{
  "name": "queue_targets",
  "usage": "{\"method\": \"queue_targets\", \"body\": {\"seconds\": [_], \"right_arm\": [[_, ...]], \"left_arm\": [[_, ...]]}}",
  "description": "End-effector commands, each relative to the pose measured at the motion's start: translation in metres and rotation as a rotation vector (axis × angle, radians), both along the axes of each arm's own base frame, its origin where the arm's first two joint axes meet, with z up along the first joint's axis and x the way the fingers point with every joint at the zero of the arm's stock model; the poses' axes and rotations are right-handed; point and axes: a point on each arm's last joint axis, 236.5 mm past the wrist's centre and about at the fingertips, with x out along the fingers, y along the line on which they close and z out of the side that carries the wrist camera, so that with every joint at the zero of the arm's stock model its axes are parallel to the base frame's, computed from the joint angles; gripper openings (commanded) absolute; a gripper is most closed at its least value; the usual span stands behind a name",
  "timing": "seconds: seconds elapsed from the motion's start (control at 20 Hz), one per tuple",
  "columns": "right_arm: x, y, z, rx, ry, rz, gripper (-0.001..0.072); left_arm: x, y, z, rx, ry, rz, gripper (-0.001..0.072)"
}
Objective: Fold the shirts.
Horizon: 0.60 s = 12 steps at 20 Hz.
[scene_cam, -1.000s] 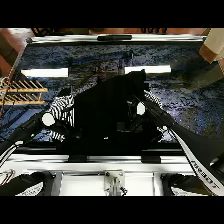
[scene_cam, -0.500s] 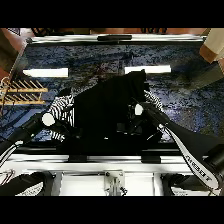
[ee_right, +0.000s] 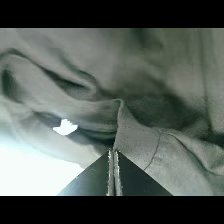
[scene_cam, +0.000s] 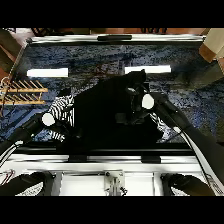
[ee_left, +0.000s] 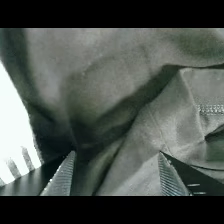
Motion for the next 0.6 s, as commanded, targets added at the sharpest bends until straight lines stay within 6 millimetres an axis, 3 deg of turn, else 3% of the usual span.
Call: {"method": "queue_targets", "body": {"seconds": [0.0,0.15,0.35,0.55], "right_arm": [[-0.005,-0.004,0.038,0.031,-0.073,0.015,0.0067],[-0.019,-0.009,0.048,0.026,-0.06,0.037,0.0067],[-0.038,-0.012,0.035,-0.105,-0.095,0.165,0.0067],[-0.05,-0.003,0.029,-0.196,-0.159,0.241,0.0067]], "left_arm": [[-0.002,-0.012,0.006,-0.057,0.022,0.031,0.0608],[0.0,-0.031,0.015,-0.146,0.031,0.059,0.0617],[0.01,-0.046,0.022,-0.223,0.026,0.117,0.0617],[0.012,-0.048,-0.001,-0.204,0.066,0.142,0.0615]]}}
